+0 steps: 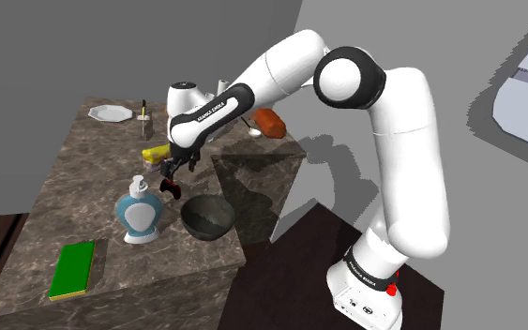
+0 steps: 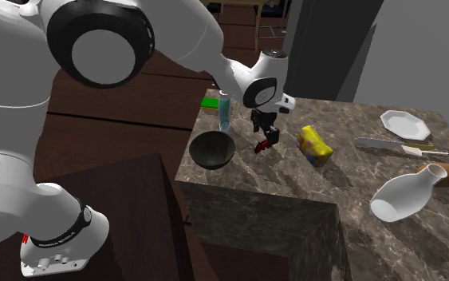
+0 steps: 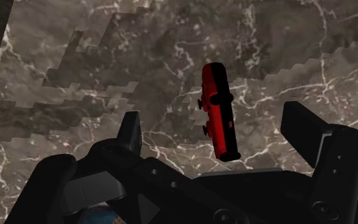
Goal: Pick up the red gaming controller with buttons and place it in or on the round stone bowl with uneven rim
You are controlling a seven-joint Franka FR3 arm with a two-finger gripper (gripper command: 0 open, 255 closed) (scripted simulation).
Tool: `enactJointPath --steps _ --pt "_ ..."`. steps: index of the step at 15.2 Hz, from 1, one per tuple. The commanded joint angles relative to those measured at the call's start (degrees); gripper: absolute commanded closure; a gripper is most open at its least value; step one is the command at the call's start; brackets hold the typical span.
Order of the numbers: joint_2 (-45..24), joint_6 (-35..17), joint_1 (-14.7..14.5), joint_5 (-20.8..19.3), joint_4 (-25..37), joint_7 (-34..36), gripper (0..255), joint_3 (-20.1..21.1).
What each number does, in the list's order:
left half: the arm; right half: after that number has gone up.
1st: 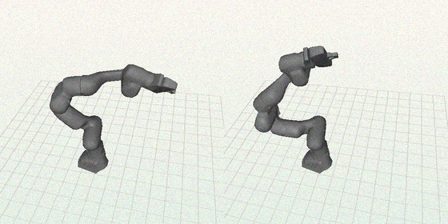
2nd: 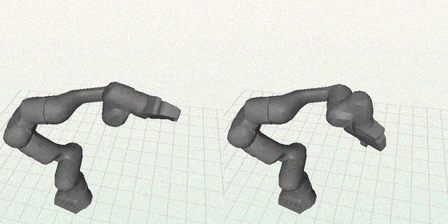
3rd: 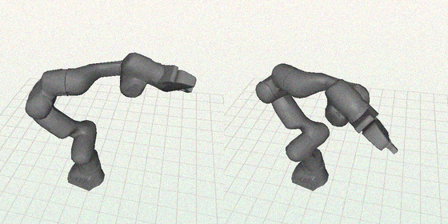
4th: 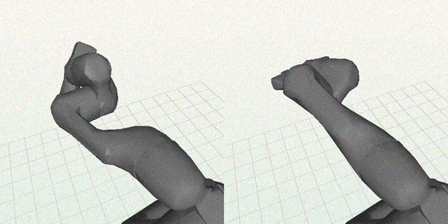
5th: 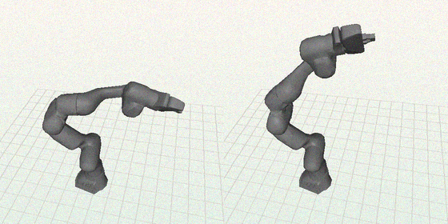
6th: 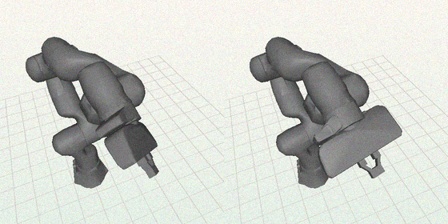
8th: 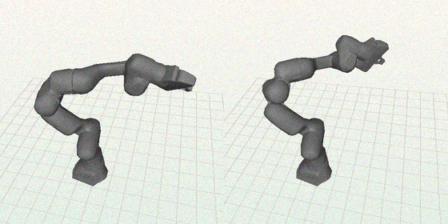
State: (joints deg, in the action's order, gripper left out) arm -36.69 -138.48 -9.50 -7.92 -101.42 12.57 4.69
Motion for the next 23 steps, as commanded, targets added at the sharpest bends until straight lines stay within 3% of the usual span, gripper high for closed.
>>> enactJointPath --steps 1,2,10,18,19,23 --pt "-4.13 -0.04 -0.83 -0.22 3.84 0.69 0 -0.11" --pt "-6.50 0.30 -1.17 -0.27 6.45 0.85 0 -0.16" --pt "-11.59 -2.71 -1.42 -0.67 8.52 1.08 0 -0.63" --pt "-11.58 -2.70 -1.42 -0.67 8.51 1.09 0 -0.63" --pt "-11.58 -2.70 -1.42 -0.67 8.51 1.09 255 -0.63" --pt "-11.58 -2.70 -1.42 -0.67 8.51 1.09 255 -0.63"
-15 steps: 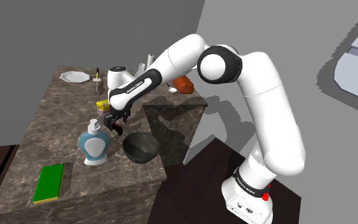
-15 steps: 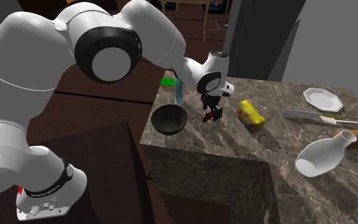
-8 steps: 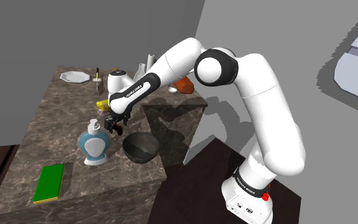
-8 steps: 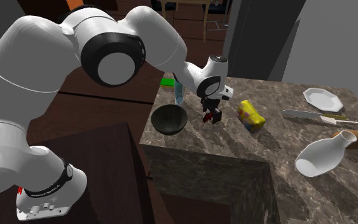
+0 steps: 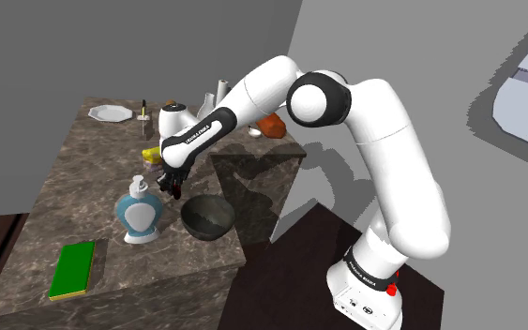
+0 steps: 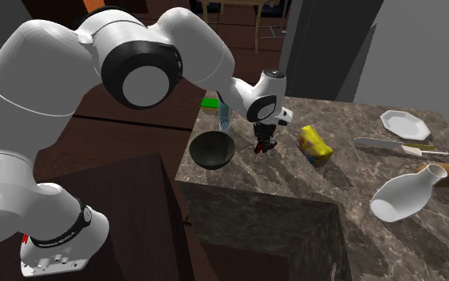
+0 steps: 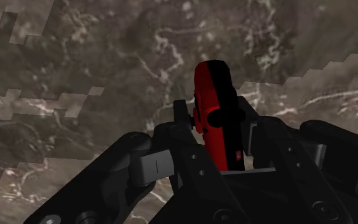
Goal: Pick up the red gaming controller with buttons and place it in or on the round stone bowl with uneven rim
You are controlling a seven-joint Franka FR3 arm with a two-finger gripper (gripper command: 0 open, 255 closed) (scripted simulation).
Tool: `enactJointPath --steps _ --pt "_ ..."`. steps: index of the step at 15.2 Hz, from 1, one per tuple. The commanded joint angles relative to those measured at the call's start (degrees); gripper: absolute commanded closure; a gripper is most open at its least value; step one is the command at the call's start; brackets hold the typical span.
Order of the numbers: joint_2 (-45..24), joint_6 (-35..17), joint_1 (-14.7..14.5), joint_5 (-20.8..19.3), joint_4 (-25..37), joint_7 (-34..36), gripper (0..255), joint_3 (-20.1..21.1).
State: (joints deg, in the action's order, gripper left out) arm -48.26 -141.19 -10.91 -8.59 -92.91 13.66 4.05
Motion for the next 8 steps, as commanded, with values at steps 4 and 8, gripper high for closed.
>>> enactJointPath --steps 4,8 --pt "-0.01 -0.01 -0.01 0.00 -0.02 0.01 255 0.01" --pt "1.87 1.17 0.12 0.16 -0.72 -0.14 255 0.19"
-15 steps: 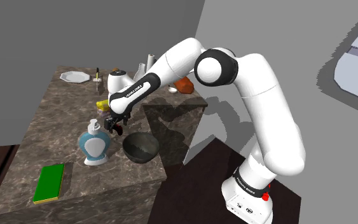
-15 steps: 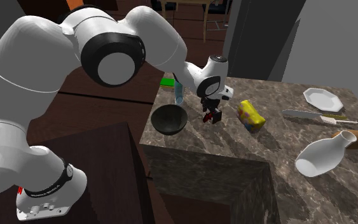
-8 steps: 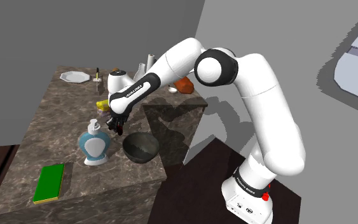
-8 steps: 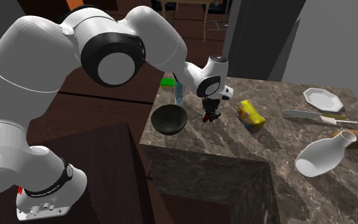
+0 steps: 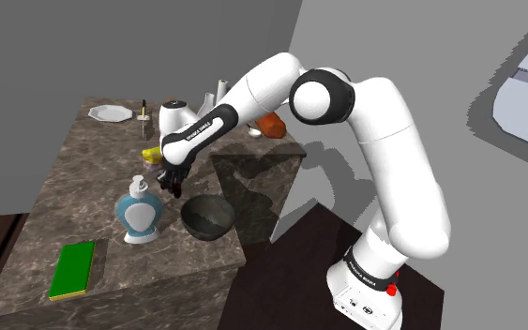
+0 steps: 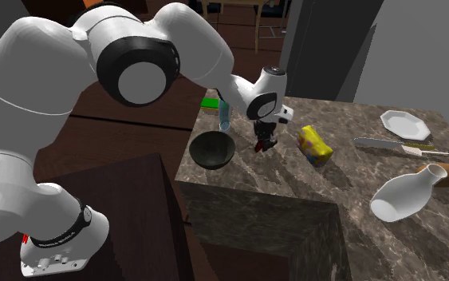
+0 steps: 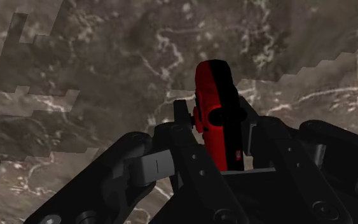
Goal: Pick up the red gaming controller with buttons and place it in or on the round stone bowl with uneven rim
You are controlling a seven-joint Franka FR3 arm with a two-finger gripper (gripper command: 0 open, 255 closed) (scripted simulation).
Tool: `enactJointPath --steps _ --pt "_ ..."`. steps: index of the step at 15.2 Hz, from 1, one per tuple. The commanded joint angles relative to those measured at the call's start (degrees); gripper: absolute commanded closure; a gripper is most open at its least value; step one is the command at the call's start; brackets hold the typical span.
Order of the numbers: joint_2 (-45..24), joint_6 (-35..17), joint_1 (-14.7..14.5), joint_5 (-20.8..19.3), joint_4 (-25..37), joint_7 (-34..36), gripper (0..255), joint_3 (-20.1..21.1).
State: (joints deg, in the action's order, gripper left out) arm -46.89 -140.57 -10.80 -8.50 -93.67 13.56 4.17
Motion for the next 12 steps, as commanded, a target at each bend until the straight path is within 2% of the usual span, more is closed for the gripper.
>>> enactJointPath --steps 1,12 --pt "1.11 0.97 0.05 0.12 -0.14 -0.09 255 0.13" --pt "7.40 5.91 0.47 0.79 -1.50 -0.67 255 0.76"
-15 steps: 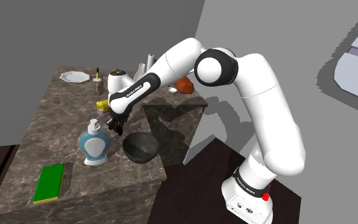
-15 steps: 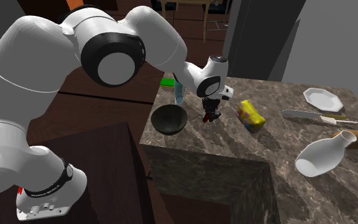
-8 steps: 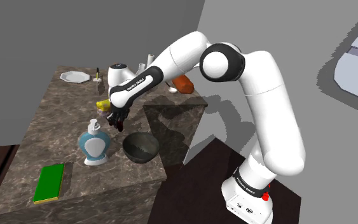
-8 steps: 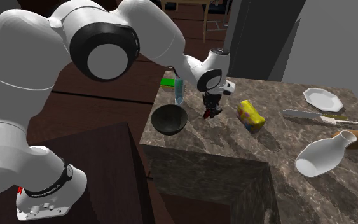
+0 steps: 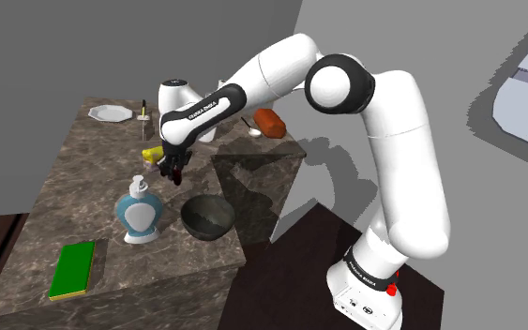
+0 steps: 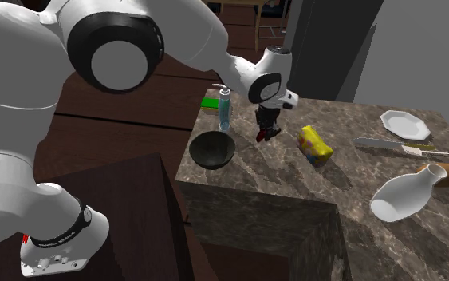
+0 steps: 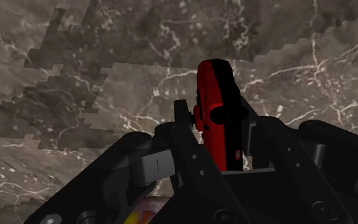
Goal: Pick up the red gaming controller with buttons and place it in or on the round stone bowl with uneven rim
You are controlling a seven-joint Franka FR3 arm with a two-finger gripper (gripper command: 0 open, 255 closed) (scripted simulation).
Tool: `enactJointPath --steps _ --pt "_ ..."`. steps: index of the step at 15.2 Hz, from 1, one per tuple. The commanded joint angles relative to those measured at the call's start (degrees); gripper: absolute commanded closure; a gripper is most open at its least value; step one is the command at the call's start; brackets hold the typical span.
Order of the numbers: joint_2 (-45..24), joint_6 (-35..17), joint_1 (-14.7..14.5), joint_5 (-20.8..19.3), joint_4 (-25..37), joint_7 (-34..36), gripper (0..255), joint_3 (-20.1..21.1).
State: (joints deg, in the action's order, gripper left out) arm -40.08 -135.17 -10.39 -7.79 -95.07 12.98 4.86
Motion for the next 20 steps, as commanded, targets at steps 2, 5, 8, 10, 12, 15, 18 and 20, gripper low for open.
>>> enactJointPath --steps 2,5,8,10,12,15,18,20 --pt "1.65 1.49 0.13 0.21 -0.17 -0.20 255 0.17" --pt "3.17 3.00 0.23 0.41 -0.18 -0.38 255 0.33" --pt "4.63 4.56 0.32 0.62 -0.07 -0.55 255 0.47" --pt "5.56 5.63 0.37 0.75 0.08 -0.67 255 0.56" --pt "6.46 6.72 0.42 0.89 0.27 -0.79 255 0.65" --pt "7.74 8.39 0.49 1.09 0.67 -0.97 255 0.78" --pt "8.64 9.63 0.54 1.23 1.02 -1.10 255 0.86" --pt "12.94 7.01 0.41 1.31 -5.93 -0.32 255 1.14"
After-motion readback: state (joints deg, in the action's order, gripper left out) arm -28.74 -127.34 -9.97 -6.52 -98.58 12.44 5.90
